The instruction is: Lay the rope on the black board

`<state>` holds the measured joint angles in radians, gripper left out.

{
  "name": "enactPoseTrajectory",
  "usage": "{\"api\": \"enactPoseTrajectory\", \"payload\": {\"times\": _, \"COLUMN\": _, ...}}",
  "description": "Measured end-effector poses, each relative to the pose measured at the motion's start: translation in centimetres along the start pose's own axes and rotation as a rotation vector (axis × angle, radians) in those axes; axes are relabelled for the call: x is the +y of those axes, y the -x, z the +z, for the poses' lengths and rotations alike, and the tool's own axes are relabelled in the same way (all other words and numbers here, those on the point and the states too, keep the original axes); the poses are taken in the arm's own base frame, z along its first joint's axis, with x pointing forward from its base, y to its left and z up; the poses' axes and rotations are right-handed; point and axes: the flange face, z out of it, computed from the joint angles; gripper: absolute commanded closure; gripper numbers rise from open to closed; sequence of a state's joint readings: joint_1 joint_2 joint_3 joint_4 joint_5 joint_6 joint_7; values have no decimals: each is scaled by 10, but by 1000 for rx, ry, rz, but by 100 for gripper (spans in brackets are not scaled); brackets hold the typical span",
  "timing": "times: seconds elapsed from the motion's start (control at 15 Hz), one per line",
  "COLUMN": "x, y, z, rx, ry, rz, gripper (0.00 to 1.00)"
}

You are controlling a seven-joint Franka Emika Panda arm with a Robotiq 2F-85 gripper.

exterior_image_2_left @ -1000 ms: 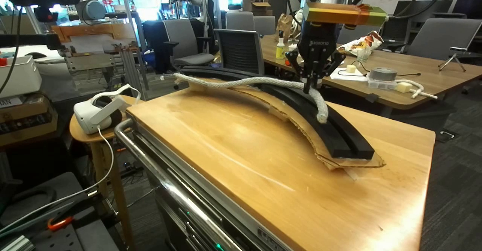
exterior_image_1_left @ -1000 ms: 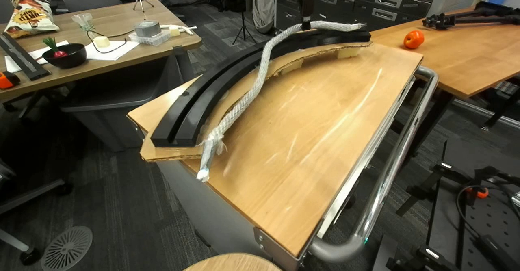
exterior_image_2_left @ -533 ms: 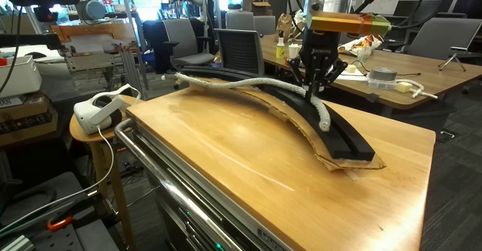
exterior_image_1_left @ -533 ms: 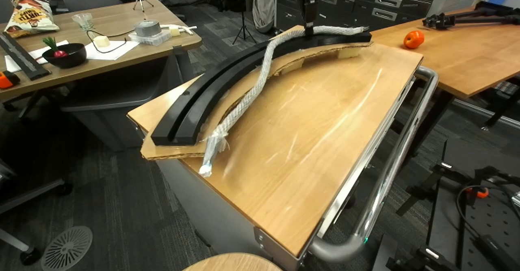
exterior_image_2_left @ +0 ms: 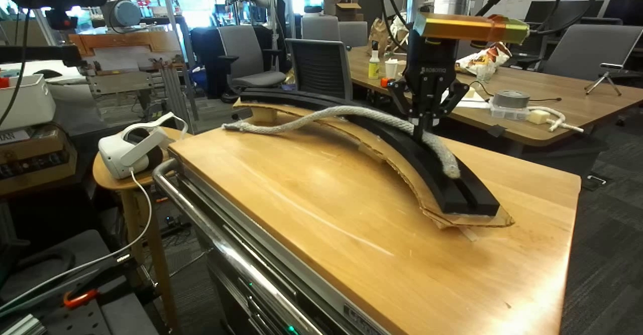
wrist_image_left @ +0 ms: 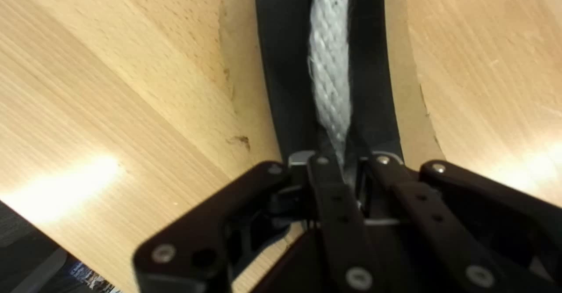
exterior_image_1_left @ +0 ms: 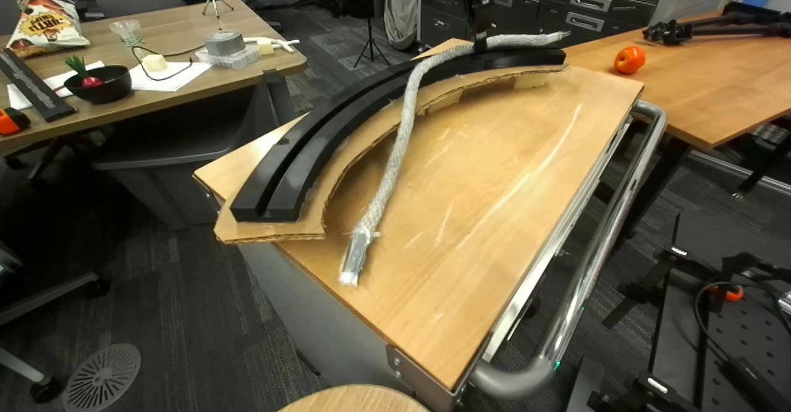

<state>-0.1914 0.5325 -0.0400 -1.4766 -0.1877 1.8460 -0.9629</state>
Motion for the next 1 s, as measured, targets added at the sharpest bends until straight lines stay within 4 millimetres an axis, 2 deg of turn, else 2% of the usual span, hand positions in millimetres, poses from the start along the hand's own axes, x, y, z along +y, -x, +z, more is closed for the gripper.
{"api": "enactPoseTrajectory", "payload": {"times": 1.0, "x": 0, "y": 5, "z": -1, "rx": -10, "ry": -5, "rz": -30, "gripper": 97}}
